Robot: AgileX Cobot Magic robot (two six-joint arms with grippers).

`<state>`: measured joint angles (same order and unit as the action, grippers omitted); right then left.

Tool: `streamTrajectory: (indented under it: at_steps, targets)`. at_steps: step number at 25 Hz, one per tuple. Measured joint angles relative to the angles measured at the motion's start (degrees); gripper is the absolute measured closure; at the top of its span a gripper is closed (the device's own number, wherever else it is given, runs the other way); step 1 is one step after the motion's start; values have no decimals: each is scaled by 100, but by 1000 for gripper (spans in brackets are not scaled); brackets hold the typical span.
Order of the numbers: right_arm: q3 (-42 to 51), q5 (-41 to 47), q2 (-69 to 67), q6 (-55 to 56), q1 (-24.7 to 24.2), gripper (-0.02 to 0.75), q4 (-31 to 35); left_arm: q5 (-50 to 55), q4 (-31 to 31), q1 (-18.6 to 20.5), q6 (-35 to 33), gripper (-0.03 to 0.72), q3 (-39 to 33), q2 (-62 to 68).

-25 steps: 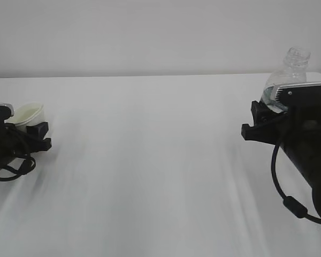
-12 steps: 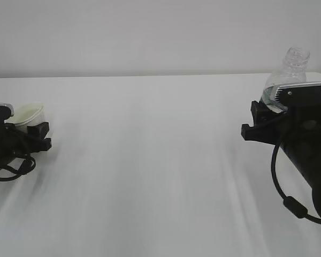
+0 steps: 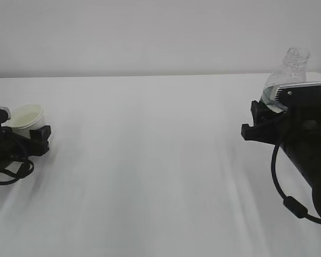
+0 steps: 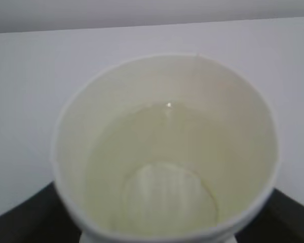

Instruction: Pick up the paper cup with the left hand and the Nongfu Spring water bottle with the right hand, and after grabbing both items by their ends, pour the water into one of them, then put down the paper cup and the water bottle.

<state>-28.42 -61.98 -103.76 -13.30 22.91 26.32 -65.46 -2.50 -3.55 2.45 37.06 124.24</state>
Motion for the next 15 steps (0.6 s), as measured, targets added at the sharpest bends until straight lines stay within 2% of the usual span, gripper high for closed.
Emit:
streamTrajectory:
  at_steps: [15]
  targets:
    - [0,-78,0,0,0,265,0,-13,52,0,0,99,-603,-353]
